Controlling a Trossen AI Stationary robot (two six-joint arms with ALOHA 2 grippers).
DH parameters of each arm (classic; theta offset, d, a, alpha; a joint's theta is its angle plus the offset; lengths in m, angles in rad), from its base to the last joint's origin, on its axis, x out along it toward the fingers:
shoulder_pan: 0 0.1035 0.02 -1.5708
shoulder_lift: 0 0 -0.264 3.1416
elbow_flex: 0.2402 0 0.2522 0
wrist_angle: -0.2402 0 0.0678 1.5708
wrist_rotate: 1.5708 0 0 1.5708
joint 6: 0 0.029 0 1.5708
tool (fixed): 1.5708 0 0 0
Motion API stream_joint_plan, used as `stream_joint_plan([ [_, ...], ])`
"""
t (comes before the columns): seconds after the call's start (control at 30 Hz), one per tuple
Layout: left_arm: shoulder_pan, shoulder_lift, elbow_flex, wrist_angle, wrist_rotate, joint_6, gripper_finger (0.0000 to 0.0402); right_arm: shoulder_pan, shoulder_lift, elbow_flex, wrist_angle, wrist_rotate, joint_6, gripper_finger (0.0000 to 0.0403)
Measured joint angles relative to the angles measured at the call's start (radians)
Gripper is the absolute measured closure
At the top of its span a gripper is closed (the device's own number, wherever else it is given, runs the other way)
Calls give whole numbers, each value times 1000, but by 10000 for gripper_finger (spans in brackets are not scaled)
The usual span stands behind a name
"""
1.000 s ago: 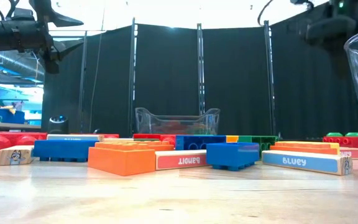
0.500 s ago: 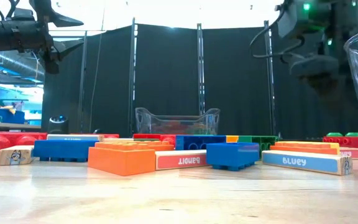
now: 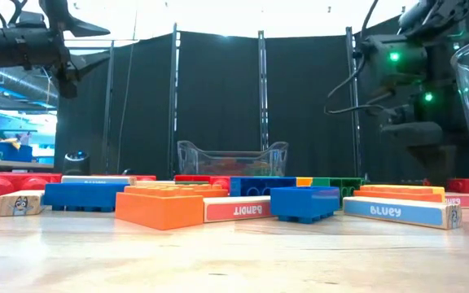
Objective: Sort blocks by size
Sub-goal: Put the 4-stud red game piece into the top center transparent bin
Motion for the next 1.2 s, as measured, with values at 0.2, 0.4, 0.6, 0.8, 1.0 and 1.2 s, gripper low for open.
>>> stream_joint_plan([
  [0.2,0,0,0,-48,0,-2,156,-7,55,6,92,-23,-19,302],
  [0.4,0,0,0,-48,0,-2,156,0,32,31,-1,2,-8,300],
  [0.6,0,0,0,-48,0,-14,156,0,-94,195,-82,53,-29,300],
  [0.8,0,0,0,-50,0,-24,156,-129,-122,406,17,253,-310,300],
  [1.0,0,0,0,-51,0,-25,156,-357,48,548,320,206,-668,300],
  [1.2,0,0,0,-54,0,-25,156,-506,264,734,399,122,-838,300],
])
